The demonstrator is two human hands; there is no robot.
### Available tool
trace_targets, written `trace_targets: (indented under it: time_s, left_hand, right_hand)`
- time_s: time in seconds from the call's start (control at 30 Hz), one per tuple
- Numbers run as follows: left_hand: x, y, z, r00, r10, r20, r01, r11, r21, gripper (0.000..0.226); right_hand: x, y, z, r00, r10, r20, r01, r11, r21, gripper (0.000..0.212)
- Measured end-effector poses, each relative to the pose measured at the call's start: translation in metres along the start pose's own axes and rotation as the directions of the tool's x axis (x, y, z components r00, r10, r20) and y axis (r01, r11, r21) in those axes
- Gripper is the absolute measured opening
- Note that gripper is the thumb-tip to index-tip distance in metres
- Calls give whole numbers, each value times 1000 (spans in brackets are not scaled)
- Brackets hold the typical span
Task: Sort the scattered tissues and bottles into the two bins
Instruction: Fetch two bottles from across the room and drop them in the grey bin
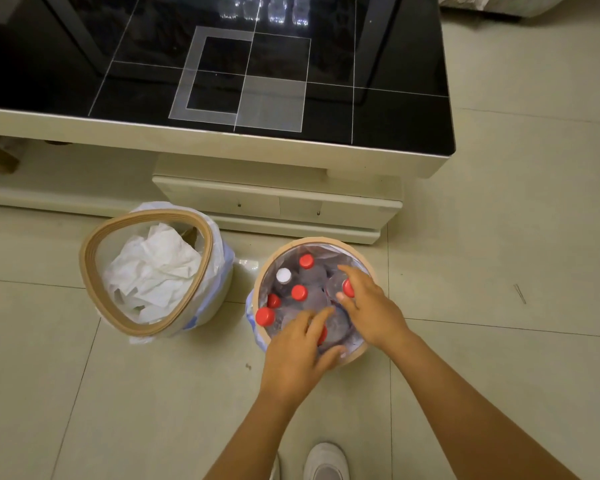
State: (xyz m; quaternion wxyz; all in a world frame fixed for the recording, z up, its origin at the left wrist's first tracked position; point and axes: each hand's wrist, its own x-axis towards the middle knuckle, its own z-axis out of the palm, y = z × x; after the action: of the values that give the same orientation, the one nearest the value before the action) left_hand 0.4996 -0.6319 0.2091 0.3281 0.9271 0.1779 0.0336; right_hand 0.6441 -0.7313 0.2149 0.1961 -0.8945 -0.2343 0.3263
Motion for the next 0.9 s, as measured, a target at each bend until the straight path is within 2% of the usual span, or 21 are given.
trace_targets:
  time_s: [0.07,0.1,0.2,0.27,0.33,0.37,0.4,0.43,0.5,0.57,0.6,0.67,0.7,0.73,0.83,0.9]
  left_hand:
    - [1,-6,3,995,97,-8,-95,990,105,31]
    - [2,-10,8,993,114,28,-117,982,148,33]
    - [5,-17,23,985,65,158,-107,956,273,68]
    - [5,-12,36,969,7,248,-92,939,332,72]
    - [11,-4,38,940,-50,337,-35,970,241,74]
    - [10,-2,34,875,-139,464,99,989,108,71]
    - [5,-2,31,847,-155,509,130,988,84,62]
    - [6,0,31,854,-211,476,229,973,21,51]
    - [0,-3,19,933,-191,306,225,971,-79,39]
    - [-5,-17,-5,961,-198,195,229,961,-153,43]
    - [-9,-32,-15,976,-202,79,213,962,-169,47]
    - [-13,-62,-34,968,-241,-67,228,960,-165,47]
    - [-16,-80,-37,964,-253,-79,241,961,-136,49]
    - [-18,-93,-43,964,-265,-35,261,961,-91,53]
    - [-26,-115,-45,940,-307,152,311,951,-2,68]
    - [-26,-116,-44,926,-322,198,333,943,-20,71]
  right_hand:
    - [-1,4,9,996,22,85,-18,999,-48,49]
    - [-2,5,13,993,44,113,-36,997,-73,49]
    - [-2,7,19,985,118,128,-96,982,-165,51]
    - [-2,4,20,978,136,156,-92,961,-260,52]
    - [-2,-3,22,971,126,204,-74,966,-246,55]
    - [-3,-6,23,971,115,208,-76,980,-184,57]
    - [-5,-8,26,978,99,185,-81,991,-105,60]
    - [-8,-9,29,989,81,120,-78,997,-29,64]
    - [-20,-7,34,987,78,-141,-70,996,63,70]
    - [-32,-2,40,896,207,-393,-171,977,125,74]
    - [-39,-1,43,838,326,-437,-255,943,214,78]
    - [-46,0,55,780,537,-321,-358,804,475,85]
    - [-47,-1,62,789,567,-237,-353,734,581,88]
    - [-48,-1,70,813,550,-191,-318,694,646,91]
    - [-46,-13,88,849,512,-132,-337,717,610,103]
    - [-43,-24,92,851,513,-115,-363,732,577,113]
